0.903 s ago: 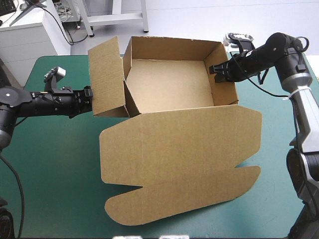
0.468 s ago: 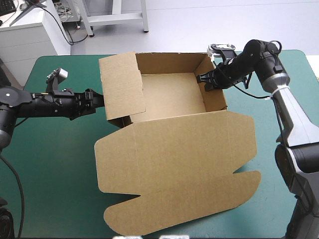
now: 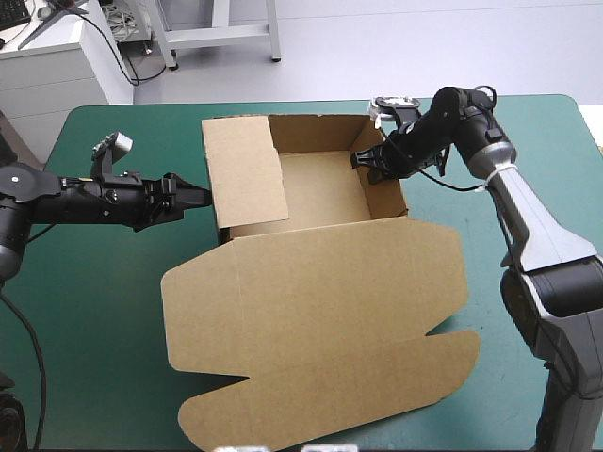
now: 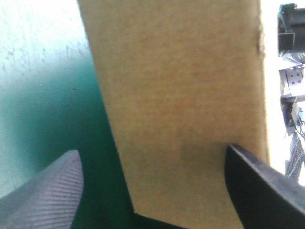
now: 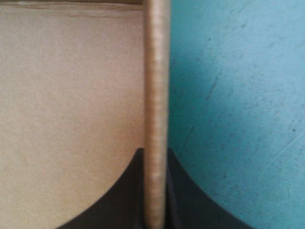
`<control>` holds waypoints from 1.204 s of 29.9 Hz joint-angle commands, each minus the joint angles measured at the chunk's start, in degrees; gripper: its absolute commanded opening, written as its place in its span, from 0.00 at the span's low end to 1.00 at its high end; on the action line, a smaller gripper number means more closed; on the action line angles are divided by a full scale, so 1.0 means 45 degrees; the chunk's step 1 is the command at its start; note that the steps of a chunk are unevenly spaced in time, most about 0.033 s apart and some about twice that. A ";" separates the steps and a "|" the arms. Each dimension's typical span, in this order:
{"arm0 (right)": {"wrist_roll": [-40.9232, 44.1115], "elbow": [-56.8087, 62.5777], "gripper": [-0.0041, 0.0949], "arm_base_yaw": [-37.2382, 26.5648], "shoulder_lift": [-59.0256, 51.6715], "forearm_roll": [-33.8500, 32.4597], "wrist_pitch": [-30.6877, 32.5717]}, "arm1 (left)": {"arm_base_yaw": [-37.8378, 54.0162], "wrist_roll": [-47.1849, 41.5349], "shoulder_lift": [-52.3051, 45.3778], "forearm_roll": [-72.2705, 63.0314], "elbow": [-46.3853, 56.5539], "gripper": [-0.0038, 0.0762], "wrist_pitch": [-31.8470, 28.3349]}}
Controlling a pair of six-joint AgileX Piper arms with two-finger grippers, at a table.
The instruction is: Fold the box
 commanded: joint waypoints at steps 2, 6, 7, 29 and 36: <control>0.0345 -0.0336 0.02 0.0473 -0.0617 0.0075 -0.0675 | 0.0017 0.0061 -0.0405 -0.1018 -0.0320 0.76 0.0222; 0.0466 -0.0336 0.02 0.0878 -0.0617 0.0026 -0.0955 | 0.0017 0.0061 -0.0405 -0.1018 -0.0320 0.73 0.0297; 0.0466 -0.0336 0.03 0.0968 -0.0617 0.0005 -0.1012 | 0.0017 0.0061 -0.0405 -0.1018 -0.0320 0.72 0.0350; 0.1851 -0.0336 0.03 0.2895 -0.0456 -0.1011 -0.1884 | 0.0017 -0.0058 -0.0405 -0.0298 -0.0320 0.70 0.0893; 0.2066 -0.0336 0.03 0.2887 -0.0456 -0.0943 -0.1777 | -0.0059 -0.1378 -0.0405 0.2236 -0.0320 0.70 0.0733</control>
